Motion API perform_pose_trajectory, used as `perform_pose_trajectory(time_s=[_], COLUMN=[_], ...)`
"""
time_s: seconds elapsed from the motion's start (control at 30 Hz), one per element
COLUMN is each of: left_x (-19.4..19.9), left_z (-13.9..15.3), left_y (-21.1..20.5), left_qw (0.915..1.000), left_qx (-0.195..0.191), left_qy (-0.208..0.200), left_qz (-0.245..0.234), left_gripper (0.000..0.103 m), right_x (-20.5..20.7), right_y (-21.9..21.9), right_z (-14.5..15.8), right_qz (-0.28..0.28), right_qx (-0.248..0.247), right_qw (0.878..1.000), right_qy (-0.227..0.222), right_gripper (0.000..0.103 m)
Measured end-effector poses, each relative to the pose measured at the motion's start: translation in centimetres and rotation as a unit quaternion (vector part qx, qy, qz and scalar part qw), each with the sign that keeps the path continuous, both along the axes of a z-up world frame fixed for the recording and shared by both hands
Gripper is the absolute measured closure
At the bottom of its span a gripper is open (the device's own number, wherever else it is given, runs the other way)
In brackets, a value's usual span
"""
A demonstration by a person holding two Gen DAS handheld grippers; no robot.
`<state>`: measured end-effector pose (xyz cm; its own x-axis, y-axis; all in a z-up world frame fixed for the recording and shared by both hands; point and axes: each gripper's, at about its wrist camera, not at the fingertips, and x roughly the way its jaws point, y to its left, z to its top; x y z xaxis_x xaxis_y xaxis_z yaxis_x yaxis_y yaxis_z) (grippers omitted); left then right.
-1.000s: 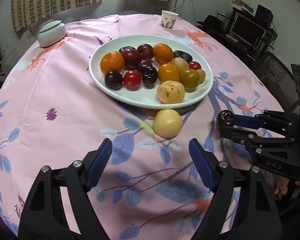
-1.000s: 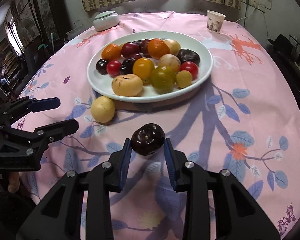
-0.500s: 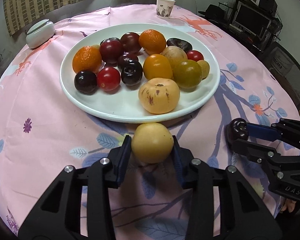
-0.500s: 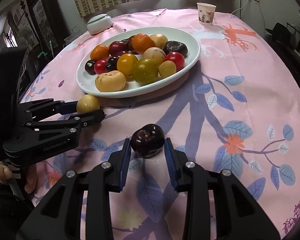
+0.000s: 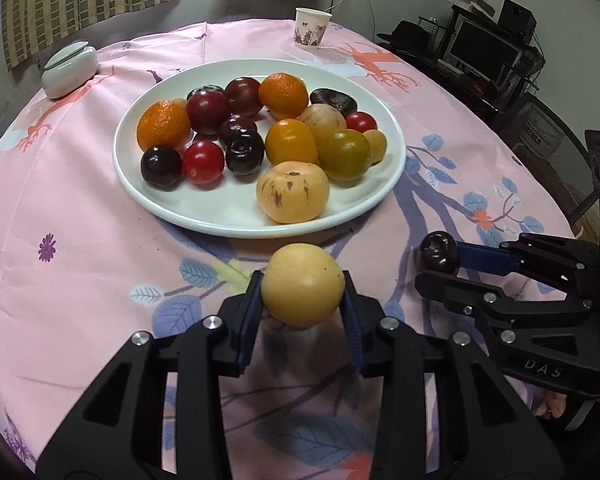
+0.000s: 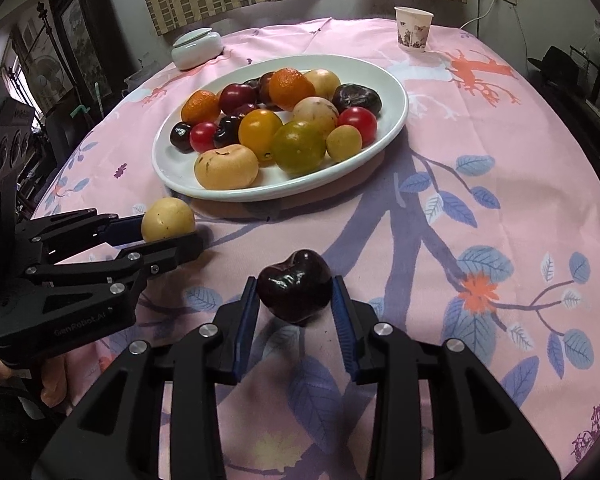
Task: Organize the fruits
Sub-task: 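Carry both fruits onto the white plate and open both tools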
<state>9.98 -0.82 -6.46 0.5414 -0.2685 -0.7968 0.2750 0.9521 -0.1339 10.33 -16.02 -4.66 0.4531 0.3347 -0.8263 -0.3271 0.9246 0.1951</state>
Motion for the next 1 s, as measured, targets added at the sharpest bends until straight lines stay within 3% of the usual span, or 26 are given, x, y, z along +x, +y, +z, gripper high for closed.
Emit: perform_pose_trajectory(time_s=[0.3, 0.53, 0.73, 1.0], left_x=[-1.0, 5.9, 11.9, 13.6], left_z=[3.5, 6.7, 5.3, 3.9], left_y=[0.5, 1.0, 0.3, 0.7], left_qw=[0.9996, 0.9992, 0.9994, 0.9994], left_qx=[-0.001, 0.011, 0.021, 0.011], left_qy=[-0.026, -0.038, -0.004, 0.014], left_qz=[-0.011, 0.008, 0.026, 0.031], left_gripper=[0.065, 0.065, 0.065, 0.065], right_x=[-0.2, 4.3, 9.8, 12.9], right_y=[0.0, 0.9, 2.7, 2.6], right_z=[2.1, 5.3, 5.0, 3.5], right_qz=[0.008, 0.024, 0.013, 0.002], right_qx=[0.0, -0.001, -0.046, -0.037], right_qw=[1.0, 0.998, 0.997, 0.996], right_qy=[-0.017, -0.05, -0.06, -0.086], right_gripper=[0.066, 0.066, 0.066, 0.066])
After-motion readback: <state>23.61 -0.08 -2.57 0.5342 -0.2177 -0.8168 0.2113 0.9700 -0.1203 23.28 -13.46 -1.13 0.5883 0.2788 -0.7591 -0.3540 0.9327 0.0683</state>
